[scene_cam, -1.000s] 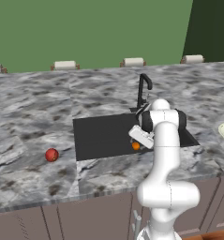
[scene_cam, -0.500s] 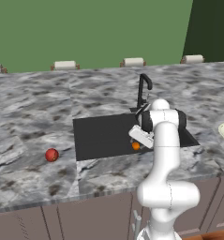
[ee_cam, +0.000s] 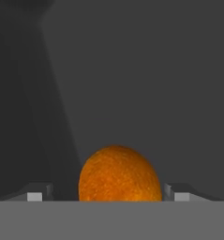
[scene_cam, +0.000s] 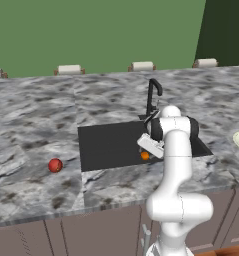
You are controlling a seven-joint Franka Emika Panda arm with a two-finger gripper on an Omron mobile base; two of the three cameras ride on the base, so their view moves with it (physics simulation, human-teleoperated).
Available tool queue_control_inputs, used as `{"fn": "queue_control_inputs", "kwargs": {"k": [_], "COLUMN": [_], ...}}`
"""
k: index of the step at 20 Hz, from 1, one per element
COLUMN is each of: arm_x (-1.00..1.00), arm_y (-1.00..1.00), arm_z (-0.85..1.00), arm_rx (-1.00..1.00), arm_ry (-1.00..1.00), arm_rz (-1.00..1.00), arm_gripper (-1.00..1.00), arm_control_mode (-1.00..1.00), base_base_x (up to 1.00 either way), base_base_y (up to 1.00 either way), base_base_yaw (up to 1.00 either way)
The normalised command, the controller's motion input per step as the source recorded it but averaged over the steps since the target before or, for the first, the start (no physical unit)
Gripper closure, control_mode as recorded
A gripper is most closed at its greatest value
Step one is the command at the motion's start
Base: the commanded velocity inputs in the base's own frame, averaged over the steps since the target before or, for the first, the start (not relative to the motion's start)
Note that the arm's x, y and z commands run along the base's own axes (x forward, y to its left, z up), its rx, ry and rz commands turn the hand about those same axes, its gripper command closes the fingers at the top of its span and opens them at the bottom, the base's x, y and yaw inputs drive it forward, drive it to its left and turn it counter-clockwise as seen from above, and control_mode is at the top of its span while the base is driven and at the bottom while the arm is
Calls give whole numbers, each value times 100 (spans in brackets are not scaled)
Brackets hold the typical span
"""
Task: Remove the onion and tangerine from the sink. Then move the bowl and cup from the counter to the sink for washing.
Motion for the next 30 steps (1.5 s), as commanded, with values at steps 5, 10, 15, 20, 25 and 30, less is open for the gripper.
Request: {"fn": "queue_control_inputs", "kwargs": {"k": [5,10,15,20,25,30], "arm_x": [1,0,0,-4,-14,-12], "arm_y": [10,13,11,4,-6,-3], "arm_z": [-23,-23,-20,-8,2,14], "arm_rx": [-1,-1,0,0,0,0], "arm_ry": [0,0,0,-1,-10,-7], "arm_rz": [-1,0,0,0,-3,-3], "arm_gripper": [100,100,100,100,100,100], "arm_control_mode": [-100,-100,-100,-100,-100,-100], "base_base_x": [0,0,0,0,0,0], "base_base_y": [0,0,0,0,0,0], "base_base_yaw": [0,0,0,0,0,0]}}
